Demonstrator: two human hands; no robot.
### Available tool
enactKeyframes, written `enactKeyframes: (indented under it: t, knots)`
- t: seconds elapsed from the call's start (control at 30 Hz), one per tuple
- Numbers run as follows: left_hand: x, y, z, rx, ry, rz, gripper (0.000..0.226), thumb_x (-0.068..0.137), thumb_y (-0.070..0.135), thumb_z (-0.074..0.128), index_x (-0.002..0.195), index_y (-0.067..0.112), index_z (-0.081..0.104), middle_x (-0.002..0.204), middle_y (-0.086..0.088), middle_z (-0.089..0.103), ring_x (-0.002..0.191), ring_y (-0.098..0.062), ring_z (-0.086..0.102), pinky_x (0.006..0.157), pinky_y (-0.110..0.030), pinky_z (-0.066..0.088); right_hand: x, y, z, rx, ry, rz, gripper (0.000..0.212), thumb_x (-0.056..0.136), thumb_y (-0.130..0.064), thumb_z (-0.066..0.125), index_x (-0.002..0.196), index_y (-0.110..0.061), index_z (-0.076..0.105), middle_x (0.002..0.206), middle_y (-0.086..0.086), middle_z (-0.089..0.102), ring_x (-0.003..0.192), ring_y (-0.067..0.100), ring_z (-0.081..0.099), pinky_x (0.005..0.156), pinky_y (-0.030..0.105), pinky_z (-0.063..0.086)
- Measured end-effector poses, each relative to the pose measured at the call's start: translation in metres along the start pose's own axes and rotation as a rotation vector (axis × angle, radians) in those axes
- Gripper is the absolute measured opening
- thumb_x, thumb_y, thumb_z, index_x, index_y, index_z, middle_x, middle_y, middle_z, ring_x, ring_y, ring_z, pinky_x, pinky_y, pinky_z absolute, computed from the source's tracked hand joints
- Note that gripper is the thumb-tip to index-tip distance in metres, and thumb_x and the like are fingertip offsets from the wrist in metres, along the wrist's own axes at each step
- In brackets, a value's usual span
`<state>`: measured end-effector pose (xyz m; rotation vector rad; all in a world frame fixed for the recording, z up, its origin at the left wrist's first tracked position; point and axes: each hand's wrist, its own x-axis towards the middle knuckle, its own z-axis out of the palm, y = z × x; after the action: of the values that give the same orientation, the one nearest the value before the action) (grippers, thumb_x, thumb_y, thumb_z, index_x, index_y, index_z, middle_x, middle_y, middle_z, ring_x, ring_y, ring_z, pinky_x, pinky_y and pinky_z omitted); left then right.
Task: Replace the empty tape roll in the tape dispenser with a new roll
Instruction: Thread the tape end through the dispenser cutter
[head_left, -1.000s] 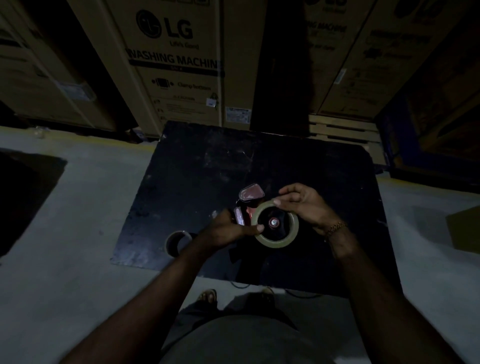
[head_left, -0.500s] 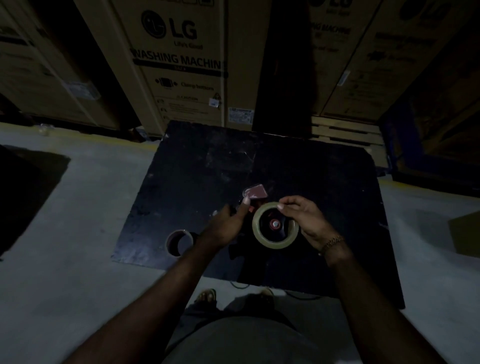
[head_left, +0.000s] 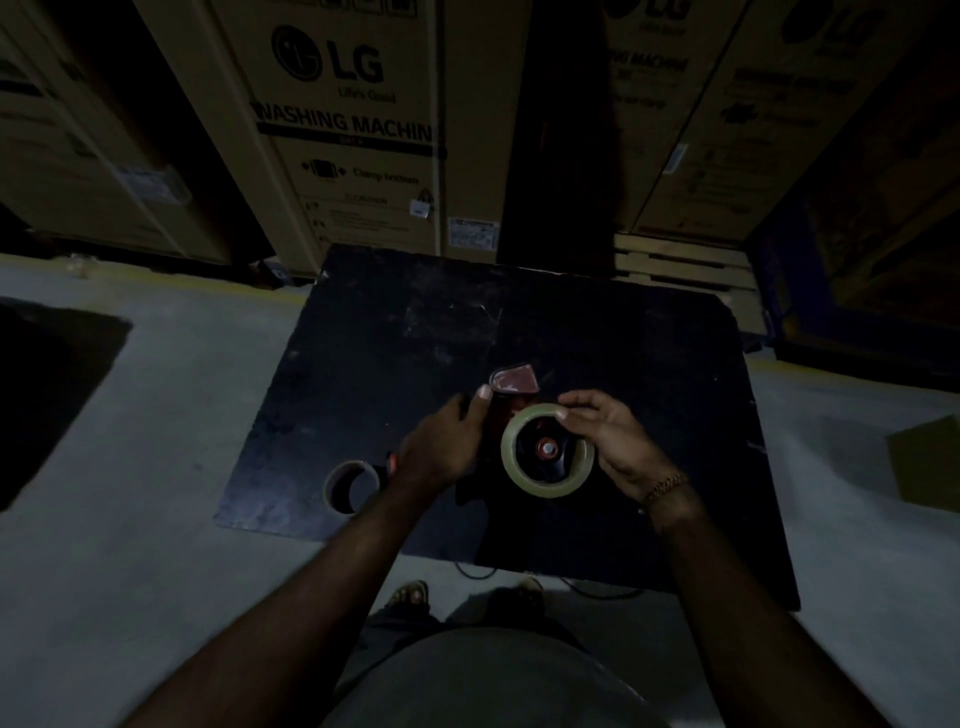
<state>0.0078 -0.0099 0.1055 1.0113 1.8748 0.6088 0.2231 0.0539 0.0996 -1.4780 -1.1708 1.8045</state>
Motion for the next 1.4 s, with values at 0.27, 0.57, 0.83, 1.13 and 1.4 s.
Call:
enactKeyframes:
  t: [0.27, 0.57, 0.83, 1.13, 1.4]
  knots:
    - [-0.014, 0.015, 0.003, 0.095, 0.197, 0.006, 0.061, 0.108, 0.059, 0.025, 0.120, 0.013, 0.062, 0.123, -0.019, 0.072, 0.115, -0.040, 0.066, 0.100, -0.048, 0.050, -0.003, -0.002, 0.009, 0.053, 0.031, -0.025, 0.046, 0.088, -0.004, 0.079, 0.129, -0.009, 0.058, 0.110, 0.015, 0.079, 0.101, 0.023, 0.075, 0.094, 0.040, 0.059]
    - [-0.016, 0.017, 0.003, 0.029, 0.146, -0.079, 0.048, 0.098, 0.050, 0.030, 0.120, 0.015, 0.053, 0.127, -0.021, 0.068, 0.115, -0.041, 0.064, 0.105, -0.053, 0.048, -0.003, 0.005, 0.009, 0.017, 0.067, 0.009, 0.042, 0.092, -0.009, 0.076, 0.129, -0.008, 0.057, 0.118, 0.018, 0.074, 0.096, 0.020, 0.072, 0.078, 0.029, 0.058]
    - [-0.017, 0.019, 0.001, -0.009, 0.086, -0.105, 0.049, 0.099, 0.048, 0.031, 0.125, 0.013, 0.053, 0.131, -0.022, 0.066, 0.117, -0.039, 0.063, 0.106, -0.053, 0.049, -0.007, 0.006, 0.003, -0.073, 0.059, -0.100, 0.017, 0.089, -0.013, 0.080, 0.104, -0.009, 0.072, 0.111, 0.018, 0.076, 0.098, 0.025, 0.074, 0.086, 0.036, 0.063]
    - [-0.022, 0.021, 0.003, -0.015, 0.085, -0.095, 0.043, 0.106, 0.044, 0.032, 0.124, 0.011, 0.052, 0.134, -0.022, 0.064, 0.119, -0.038, 0.061, 0.108, -0.051, 0.047, -0.013, -0.005, -0.009, -0.032, 0.023, -0.128, 0.022, 0.085, -0.003, 0.081, 0.106, 0.000, 0.076, 0.112, 0.007, 0.078, 0.101, 0.015, 0.073, 0.082, 0.020, 0.060]
    - [-0.030, 0.023, 0.007, 0.015, 0.061, -0.049, 0.054, 0.103, 0.047, 0.027, 0.126, 0.007, 0.054, 0.134, -0.023, 0.063, 0.121, -0.043, 0.060, 0.107, -0.053, 0.048, -0.022, -0.010, -0.002, -0.265, 0.191, -0.122, 0.039, 0.079, -0.017, 0.090, 0.106, -0.008, 0.064, 0.096, 0.006, 0.073, 0.085, 0.017, 0.072, 0.068, 0.023, 0.057]
